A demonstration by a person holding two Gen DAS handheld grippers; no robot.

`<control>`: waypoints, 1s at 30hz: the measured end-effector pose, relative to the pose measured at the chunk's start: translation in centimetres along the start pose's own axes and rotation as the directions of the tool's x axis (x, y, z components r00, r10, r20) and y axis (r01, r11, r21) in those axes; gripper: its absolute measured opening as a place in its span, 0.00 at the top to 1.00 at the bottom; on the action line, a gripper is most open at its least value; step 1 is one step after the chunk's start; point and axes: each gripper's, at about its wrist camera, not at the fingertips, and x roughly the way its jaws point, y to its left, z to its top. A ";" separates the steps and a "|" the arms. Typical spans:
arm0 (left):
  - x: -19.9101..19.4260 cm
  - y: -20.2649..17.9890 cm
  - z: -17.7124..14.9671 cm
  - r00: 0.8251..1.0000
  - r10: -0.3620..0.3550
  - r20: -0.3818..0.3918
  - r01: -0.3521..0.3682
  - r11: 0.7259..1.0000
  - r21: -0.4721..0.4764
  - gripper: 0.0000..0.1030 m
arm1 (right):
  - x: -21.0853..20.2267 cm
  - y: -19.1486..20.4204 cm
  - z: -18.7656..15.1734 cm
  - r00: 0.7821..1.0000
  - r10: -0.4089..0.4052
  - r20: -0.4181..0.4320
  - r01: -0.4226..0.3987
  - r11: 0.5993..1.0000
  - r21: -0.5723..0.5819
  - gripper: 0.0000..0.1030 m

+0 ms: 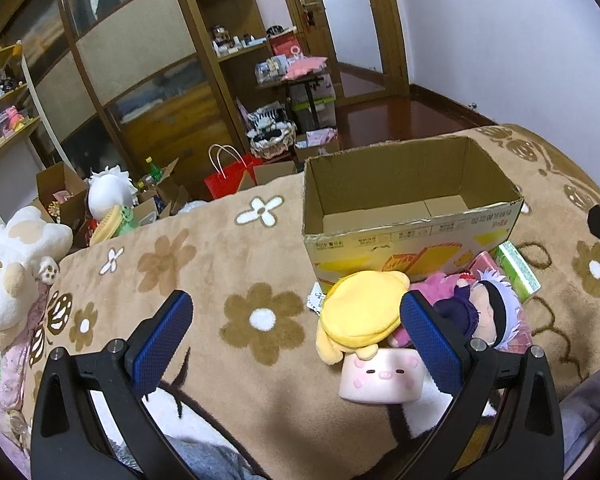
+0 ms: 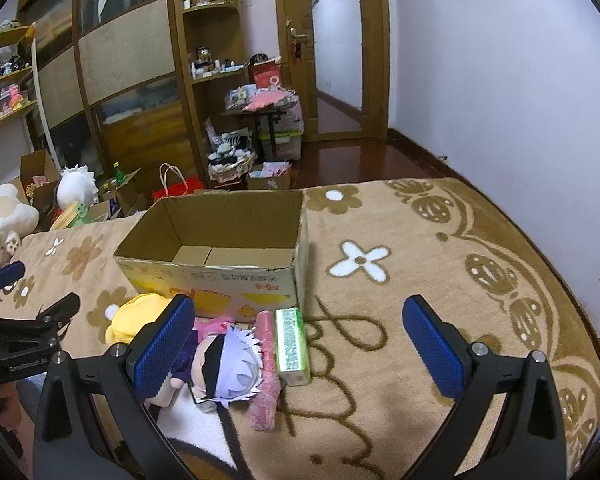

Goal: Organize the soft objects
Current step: 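Grasp the yellow plush with the left gripper while the right gripper grasps the green tissue pack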

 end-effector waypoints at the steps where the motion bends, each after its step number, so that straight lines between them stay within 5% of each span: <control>1: 0.2 -0.2 0.1 1.000 -0.003 -0.006 0.003 1.000 0.003 0.01 | 0.2 0.0 0.0 1.000 0.004 -0.006 -0.004 1.000 -0.001 0.00; 18: 5.0 -1.8 1.8 0.994 -0.034 -0.101 0.036 0.999 0.015 0.01 | 6.6 -0.7 0.6 0.986 0.060 -0.155 -0.050 0.996 0.068 0.00; 30: 8.0 -4.2 1.2 0.982 -0.048 -0.184 0.062 0.995 0.073 0.01 | 10.7 -1.1 -0.8 0.961 0.014 -0.276 0.000 0.999 0.049 0.00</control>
